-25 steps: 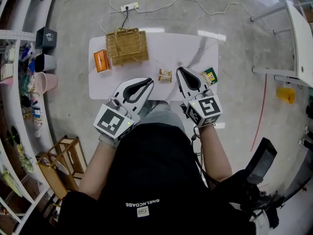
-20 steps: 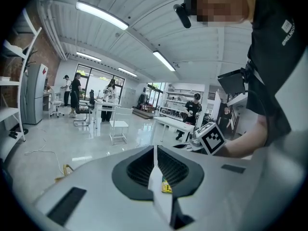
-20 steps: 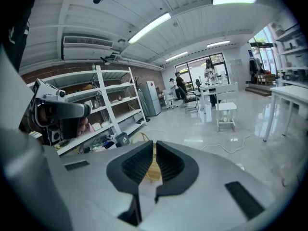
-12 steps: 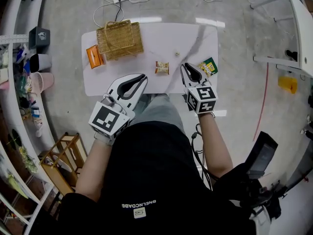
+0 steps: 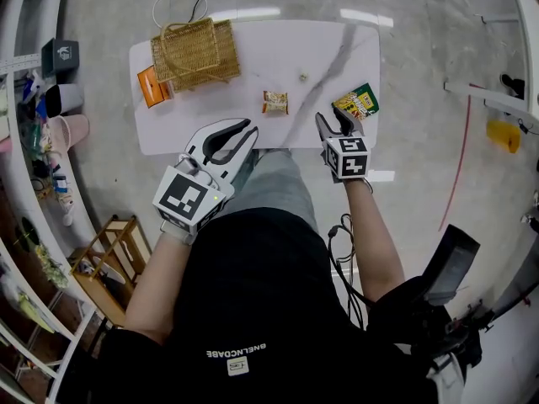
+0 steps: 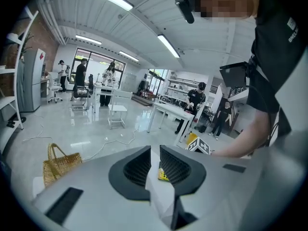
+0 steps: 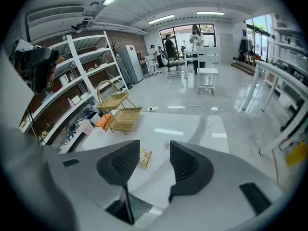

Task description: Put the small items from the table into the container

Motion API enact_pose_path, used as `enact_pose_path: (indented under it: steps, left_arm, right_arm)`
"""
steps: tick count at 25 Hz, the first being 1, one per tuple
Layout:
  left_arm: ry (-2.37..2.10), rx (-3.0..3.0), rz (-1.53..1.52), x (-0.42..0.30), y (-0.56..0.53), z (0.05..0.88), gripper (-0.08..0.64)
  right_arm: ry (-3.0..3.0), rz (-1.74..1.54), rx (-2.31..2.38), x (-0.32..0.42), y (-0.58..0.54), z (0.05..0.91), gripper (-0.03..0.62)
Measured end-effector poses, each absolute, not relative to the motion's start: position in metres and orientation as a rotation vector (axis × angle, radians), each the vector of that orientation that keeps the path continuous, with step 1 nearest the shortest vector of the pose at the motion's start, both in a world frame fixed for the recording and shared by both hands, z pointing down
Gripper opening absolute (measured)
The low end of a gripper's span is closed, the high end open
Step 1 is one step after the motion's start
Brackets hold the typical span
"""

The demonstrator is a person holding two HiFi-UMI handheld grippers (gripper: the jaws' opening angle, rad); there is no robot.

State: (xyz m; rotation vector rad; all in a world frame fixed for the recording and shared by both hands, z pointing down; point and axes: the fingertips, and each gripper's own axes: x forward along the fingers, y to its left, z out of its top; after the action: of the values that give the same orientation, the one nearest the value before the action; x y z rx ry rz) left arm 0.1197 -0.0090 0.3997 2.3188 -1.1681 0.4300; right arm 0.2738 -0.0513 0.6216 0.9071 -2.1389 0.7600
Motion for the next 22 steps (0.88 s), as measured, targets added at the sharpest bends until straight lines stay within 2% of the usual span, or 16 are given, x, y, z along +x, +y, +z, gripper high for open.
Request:
enact_pose_path:
  steps: [8, 22]
  left_arm:
    - [-1.156, 2.266, 0.434, 0.124, -0.013, 0.429, 0.041]
    - [-1.124, 2.184, 0.47, 0.114, -0.017, 0.483, 0.046]
  right_arm:
    - [-1.959, 0.781, 0.934, 0.314, -0.051, 0.698, 0.253]
    - [-1.68, 0.756, 0.941, 0.378, -0.052, 0.8, 0.304]
